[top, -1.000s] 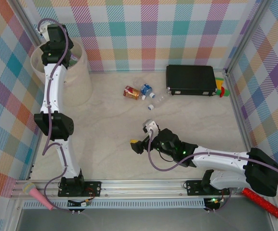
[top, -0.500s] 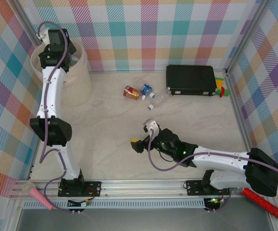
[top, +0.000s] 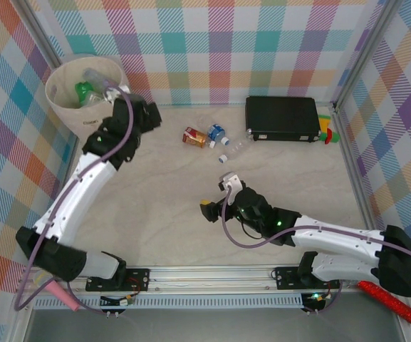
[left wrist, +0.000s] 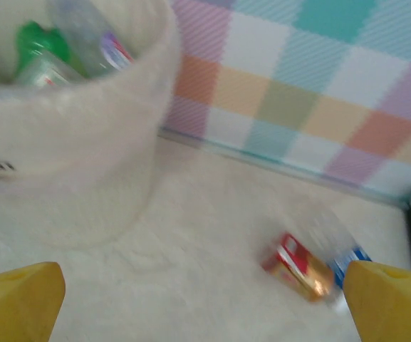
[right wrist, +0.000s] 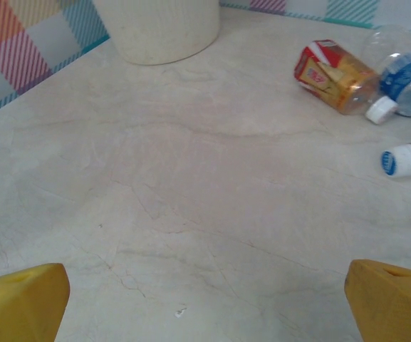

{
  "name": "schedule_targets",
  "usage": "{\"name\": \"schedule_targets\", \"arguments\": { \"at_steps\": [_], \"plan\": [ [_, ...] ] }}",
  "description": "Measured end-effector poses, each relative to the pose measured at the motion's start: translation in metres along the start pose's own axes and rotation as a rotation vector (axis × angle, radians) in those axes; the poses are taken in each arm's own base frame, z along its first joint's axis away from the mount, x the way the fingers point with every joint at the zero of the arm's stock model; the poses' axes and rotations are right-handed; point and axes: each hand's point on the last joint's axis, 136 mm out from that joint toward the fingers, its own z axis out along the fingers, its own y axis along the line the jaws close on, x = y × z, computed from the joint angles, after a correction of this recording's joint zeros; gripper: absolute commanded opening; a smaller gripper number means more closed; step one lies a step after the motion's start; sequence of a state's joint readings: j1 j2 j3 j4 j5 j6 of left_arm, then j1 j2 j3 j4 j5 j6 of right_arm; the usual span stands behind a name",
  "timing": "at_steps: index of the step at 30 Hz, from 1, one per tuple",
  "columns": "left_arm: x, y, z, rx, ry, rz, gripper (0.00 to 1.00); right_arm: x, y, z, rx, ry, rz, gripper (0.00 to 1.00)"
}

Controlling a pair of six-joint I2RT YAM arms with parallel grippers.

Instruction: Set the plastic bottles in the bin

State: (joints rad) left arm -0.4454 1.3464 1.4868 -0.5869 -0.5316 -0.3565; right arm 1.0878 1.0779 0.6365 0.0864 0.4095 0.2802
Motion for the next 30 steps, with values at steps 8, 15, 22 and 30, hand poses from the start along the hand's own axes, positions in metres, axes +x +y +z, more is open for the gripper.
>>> {"name": "schedule_targets", "arguments": {
  "at_steps": [8,15,22,30],
  "plan": [
    [0.084,-0.034,-0.04,0.16,0.086,0.078,1.0,0.0,-0.039,-0.028,0.205,0.07,0.085,0.99],
    [0.135,-0.033,-0.06,0.212,0.138,0.116,1.0,0.015,-0.091,-0.049,0.424,0.16,0.193,0.99],
    [0.177,-0.018,-0.069,0.234,0.186,0.095,1.0,0.037,-0.144,-0.067,0.604,0.246,0.35,0.99],
    [0.202,0.007,-0.074,0.238,0.205,0.026,1.0,0.052,-0.152,-0.061,0.614,0.308,0.425,0.99]
  ]
}}
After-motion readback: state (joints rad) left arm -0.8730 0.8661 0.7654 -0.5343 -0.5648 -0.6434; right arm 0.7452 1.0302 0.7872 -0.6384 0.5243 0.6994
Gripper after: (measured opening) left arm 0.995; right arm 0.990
